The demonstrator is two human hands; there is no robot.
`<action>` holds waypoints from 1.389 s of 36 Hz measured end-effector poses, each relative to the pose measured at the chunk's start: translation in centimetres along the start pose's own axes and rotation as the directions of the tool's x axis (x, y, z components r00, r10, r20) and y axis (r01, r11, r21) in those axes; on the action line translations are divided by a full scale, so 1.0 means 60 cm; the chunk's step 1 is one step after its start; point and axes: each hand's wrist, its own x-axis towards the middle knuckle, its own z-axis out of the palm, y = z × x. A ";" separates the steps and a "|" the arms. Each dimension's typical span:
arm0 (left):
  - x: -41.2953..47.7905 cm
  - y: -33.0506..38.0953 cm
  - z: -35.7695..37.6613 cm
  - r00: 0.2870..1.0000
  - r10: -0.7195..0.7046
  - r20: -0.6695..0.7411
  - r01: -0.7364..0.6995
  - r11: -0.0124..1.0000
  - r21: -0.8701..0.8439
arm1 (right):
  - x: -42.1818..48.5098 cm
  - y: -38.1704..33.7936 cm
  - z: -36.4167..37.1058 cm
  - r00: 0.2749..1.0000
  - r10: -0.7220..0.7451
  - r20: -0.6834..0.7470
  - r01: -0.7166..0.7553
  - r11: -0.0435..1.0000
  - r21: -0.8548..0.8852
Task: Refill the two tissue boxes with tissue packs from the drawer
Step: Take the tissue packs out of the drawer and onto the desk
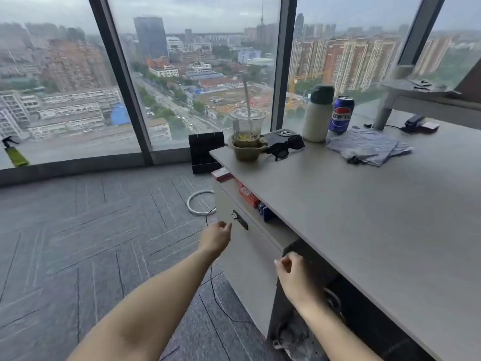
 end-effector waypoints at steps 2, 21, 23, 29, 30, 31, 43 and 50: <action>0.004 0.017 0.006 0.998 -0.039 0.041 0.044 0.990 -0.130 | 0.010 -0.002 -0.001 0.999 0.027 -0.038 -0.028 1.000 -0.013; 0.037 0.035 0.049 0.960 -0.247 0.134 0.271 0.695 -0.666 | 0.010 0.025 0.021 0.990 -0.044 -0.137 0.034 0.996 -0.078; 0.037 0.034 0.048 0.961 -0.247 0.126 0.266 0.691 -0.672 | 0.009 0.027 0.021 0.989 -0.077 -0.124 0.067 0.994 -0.087; 0.017 -0.001 0.024 0.958 -0.269 0.094 0.256 0.669 -0.698 | -0.013 0.016 0.036 0.974 -0.220 -0.054 0.217 0.974 -0.068; 0.012 -0.009 0.015 0.959 -0.268 0.093 0.256 0.674 -0.693 | -0.018 0.012 0.040 0.969 -0.242 -0.040 0.239 0.968 -0.070; 0.006 -0.017 0.006 0.959 -0.268 0.096 0.258 0.676 -0.690 | -0.023 0.008 0.044 0.965 -0.262 -0.024 0.260 0.963 -0.068; -0.067 -0.106 -0.085 0.938 -0.337 0.075 0.289 0.646 -0.707 | -0.067 -0.058 0.062 0.840 -0.389 0.378 0.417 0.909 0.008; -0.095 -0.150 -0.124 0.925 -0.378 0.026 0.293 0.670 -0.682 | -0.095 -0.102 0.074 0.749 -0.397 0.530 0.450 0.892 0.032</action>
